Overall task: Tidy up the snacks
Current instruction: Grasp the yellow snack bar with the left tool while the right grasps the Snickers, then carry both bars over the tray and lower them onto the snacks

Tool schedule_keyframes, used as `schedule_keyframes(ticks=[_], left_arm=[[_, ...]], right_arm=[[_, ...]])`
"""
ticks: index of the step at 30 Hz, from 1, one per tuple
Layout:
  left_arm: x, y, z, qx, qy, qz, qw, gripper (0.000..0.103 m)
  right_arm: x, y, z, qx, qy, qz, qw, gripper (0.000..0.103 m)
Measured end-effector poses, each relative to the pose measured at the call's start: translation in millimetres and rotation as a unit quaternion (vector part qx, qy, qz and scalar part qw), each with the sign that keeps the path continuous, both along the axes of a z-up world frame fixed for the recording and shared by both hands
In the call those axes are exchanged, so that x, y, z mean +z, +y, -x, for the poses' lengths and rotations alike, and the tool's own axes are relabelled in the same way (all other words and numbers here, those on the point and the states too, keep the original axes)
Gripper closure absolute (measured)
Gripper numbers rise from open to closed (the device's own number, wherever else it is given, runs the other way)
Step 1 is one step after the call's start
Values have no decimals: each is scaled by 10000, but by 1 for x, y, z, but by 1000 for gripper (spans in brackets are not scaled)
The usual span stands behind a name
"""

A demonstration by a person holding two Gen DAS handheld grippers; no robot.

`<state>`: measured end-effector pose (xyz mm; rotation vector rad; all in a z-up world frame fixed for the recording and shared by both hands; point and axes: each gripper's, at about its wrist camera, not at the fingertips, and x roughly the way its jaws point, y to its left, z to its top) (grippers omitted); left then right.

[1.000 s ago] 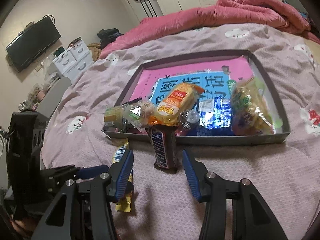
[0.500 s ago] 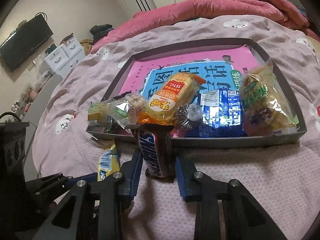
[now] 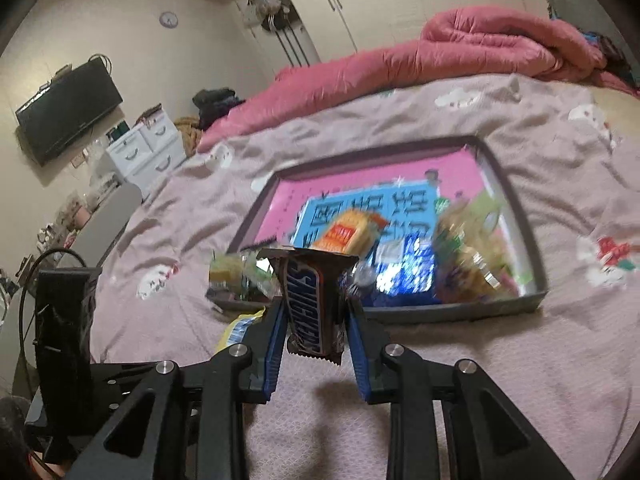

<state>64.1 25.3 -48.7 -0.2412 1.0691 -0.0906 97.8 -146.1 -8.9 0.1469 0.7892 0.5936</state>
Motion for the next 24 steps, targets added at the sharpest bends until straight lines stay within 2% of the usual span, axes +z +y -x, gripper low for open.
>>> schedule_keyframes(ticks=[16, 24], left_arm=[[68, 7, -5, 133, -891, -40, 9959, 87], [80, 7, -22, 202, -1027, -51, 9945, 87]], right_arm=[[25, -15, -6, -242, -376, -114, 9989, 73], [30, -19, -12, -330, -438, -115, 9984, 73]])
